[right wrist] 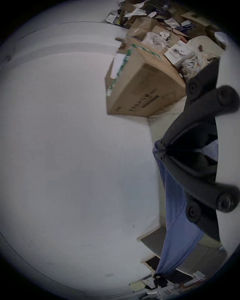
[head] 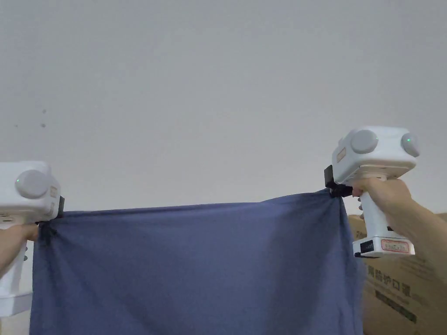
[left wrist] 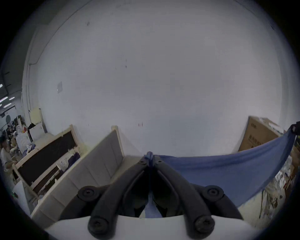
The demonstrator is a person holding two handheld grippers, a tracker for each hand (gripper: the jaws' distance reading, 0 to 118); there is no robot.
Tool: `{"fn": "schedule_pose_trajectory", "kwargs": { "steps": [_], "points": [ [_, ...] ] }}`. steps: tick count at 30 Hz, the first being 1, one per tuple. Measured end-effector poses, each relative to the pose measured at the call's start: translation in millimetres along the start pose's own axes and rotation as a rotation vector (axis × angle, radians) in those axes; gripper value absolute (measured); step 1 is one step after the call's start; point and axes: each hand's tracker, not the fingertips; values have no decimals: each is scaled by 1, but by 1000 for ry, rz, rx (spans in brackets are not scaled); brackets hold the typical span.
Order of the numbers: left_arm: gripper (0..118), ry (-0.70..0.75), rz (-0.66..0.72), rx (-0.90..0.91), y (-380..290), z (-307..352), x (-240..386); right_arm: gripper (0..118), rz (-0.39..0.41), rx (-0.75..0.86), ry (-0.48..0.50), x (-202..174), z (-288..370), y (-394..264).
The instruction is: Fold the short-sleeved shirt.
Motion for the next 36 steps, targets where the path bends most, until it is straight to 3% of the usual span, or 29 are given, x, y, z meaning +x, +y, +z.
{"fn": "schedule_pose_trajectory", "kwargs": {
  "steps": [3,6,11,18,20,26,29,36],
  "points": [
    [1,40,-36,93,41,-2,9,2,-35,74,-5,-7,-1,34],
    [1,29,-22,106,64,-7,11,2,-20,118,-21,-13,-1,53],
    [1,40,-30,152,34,-32,19,2,-2,118,-14,-11,-24,36],
    [1,25,-108,-138,-128,-135,42,2,41,-137,-26,-3,-134,-83],
    [1,32,-177,-258,-193,-170,55,2,24,-257,-24,1,-179,-136],
    [1,17,-161,-496,-345,-237,71,2,79,-553,-54,5,-286,-291],
    [1,11,-193,-596,-403,-253,75,2,59,-660,-63,14,-324,-357],
    [1,-9,-130,-666,-476,-239,50,2,43,-732,-65,40,-319,-428]
  ]
}}
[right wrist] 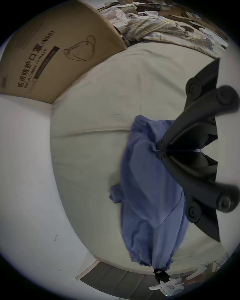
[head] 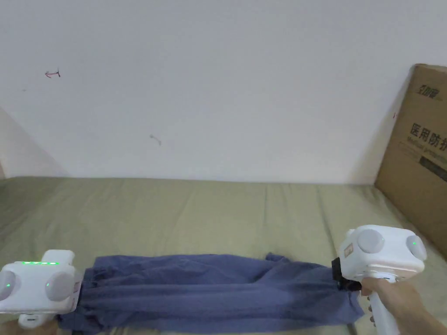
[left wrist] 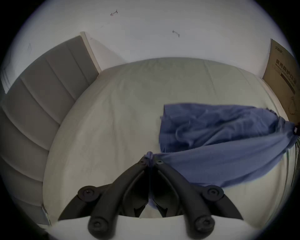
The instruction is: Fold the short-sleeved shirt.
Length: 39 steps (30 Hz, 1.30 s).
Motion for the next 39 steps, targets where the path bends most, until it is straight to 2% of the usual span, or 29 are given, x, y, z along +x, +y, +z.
{"fn": "schedule_pose_trajectory", "kwargs": {
  "steps": [5,7,9,13,17,22,26,31,32,33,34,35,36,37,39],
  "points": [
    [1,-29,-53,43,-45,50,-13,2,-71,91,79,30,53,-65],
    [1,-43,-48,55,-70,76,-21,2,-45,123,88,40,76,-105],
    [1,-68,-34,80,-104,107,-31,2,-11,105,70,45,94,-152],
    [1,-34,-58,73,-187,160,-43,2,-43,83,79,64,122,-249],
    [1,-34,-81,2,-265,199,-59,2,-7,32,83,75,151,-336],
    [1,-14,-75,-8,-333,245,-80,2,-81,-9,125,91,182,-422],
    [1,-44,-35,-30,-361,261,-90,2,-67,-37,112,96,183,-453],
    [3,-38,-24,-6,-365,263,-88,2,-130,-14,141,101,187,-453],
    [12,-36,-25,-10,-364,264,-85,2,-128,-11,139,100,188,-452],
    [30,-28,-28,-20,-363,265,-85,6,-121,-9,145,101,189,-449],
    [56,-21,-36,-25,-364,265,-85,19,-107,-6,141,100,191,-448],
    [88,-26,-44,-23,-366,267,-87,40,-86,11,106,99,194,-447],
    [101,-30,-47,-21,-367,271,-86,57,-59,21,81,98,197,-446],
    [102,-38,-45,-13,-368,277,-87,67,-36,33,61,97,202,-445],
    [101,-65,-18,14,-368,289,-91,64,-15,56,60,94,213,-443]
  ]
}}
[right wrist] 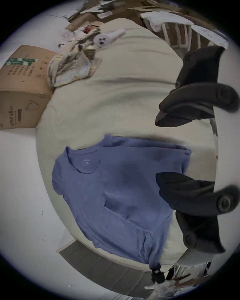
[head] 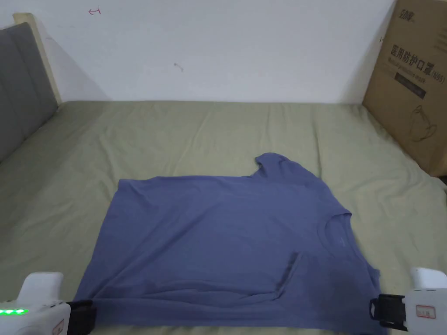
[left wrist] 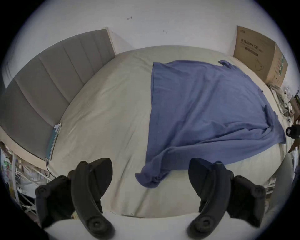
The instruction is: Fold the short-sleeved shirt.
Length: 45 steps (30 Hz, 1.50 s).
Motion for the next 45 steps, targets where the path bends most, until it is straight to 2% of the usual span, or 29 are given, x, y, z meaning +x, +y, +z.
{"fn": "schedule_pose_trajectory", "kwargs": {
  "steps": [2,3,4,6,7,10,11,15,16,18,19,20,21,24,25,26,28,30,35,36,37,39,40,43,45],
  "points": [
    [100,-44,46,25,-1,13,-3,64,13,36,25,-4,12,3],
    [94,-72,64,38,-1,18,-4,62,15,48,38,-7,16,3],
    [80,-102,77,47,-3,24,-5,57,26,55,46,-11,20,4],
    [17,-149,76,51,-5,33,-4,12,65,73,51,-19,25,2],
    [0,-158,68,36,-8,36,-3,1,87,68,41,-24,24,-1],
    [0,-175,67,8,-20,34,5,1,125,18,42,-34,10,-11],
    [0,-194,78,-36,-23,30,5,1,123,-1,45,-36,6,-15],
    [0,-134,98,-10,-34,29,-3,1,113,-19,61,-42,2,-24],
    [6,-137,102,-15,-31,28,-8,1,113,-20,62,-43,2,-24],
    [59,-126,120,-31,-26,22,-19,1,114,-23,61,-42,2,-23],
    [83,-114,127,-32,-23,19,-22,1,114,-24,60,-42,1,-22],
    [99,-99,134,-21,-20,16,-26,1,114,-26,57,-42,1,-22],
    [101,-90,148,-2,-16,11,-29,1,112,-25,53,-42,1,-21],
    [100,-149,229,-17,-5,-9,-36,1,97,-31,55,-40,-2,-21],
    [95,-187,249,-34,-4,-18,-36,1,93,-37,55,-41,-4,-21],
    [72,-220,261,-41,-4,-25,-34,1,91,-42,53,-40,-6,-22],
    [2,-172,233,-64,-3,-32,-26,1,92,-57,47,-41,-8,-24],
    [3,-117,162,-83,-7,-35,-17,1,98,-68,49,-40,-9,-27],
    [3,-161,173,-50,-7,-26,-19,1,92,-57,85,-35,-2,-28],
    [3,-158,186,-49,-6,-26,-21,7,90,-38,92,-35,0,-27],
    [3,-156,195,-50,-5,-22,-19,19,88,-29,89,-34,2,-24],
    [3,-158,203,-45,-6,-19,-21,60,92,-19,83,-32,4,-19],
    [3,-161,203,-47,-6,-19,-21,70,100,-8,72,-30,4,-16],
    [3,-157,191,-47,-10,-24,-22,70,96,0,48,-25,-3,-6],
    [3,-156,191,-49,-9,-24,-22,70,75,-18,68,-18,-16,-2]
  ]
}}
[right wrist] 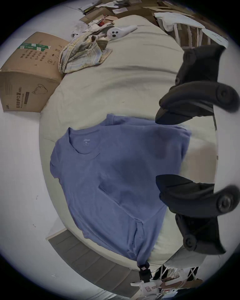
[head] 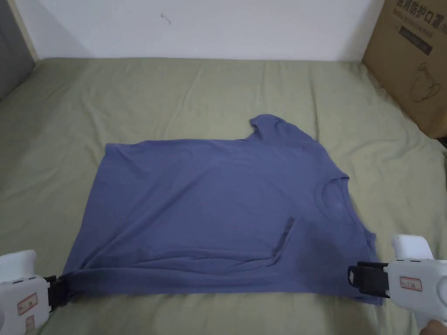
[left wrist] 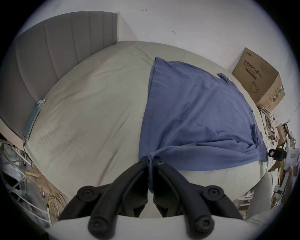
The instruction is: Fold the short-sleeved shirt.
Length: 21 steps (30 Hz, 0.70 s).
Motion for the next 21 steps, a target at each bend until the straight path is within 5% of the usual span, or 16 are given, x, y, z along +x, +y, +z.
{"fn": "schedule_pose_trajectory", "kwargs": {
  "steps": [1,2,3,4,21],
  "points": [
    [3,0,3,-1,0,-1,0,68,-12,-24,9,3,-9,0],
    [3,0,5,-5,0,-1,-1,47,-9,-78,23,4,-17,-1],
    [3,2,6,-7,0,-1,-1,9,11,-99,5,2,-22,-3],
    [3,2,7,-6,1,0,0,1,29,-96,-30,-1,-26,-7],
    [3,26,-71,22,59,8,12,1,-49,59,13,5,22,69]
  ]
}}
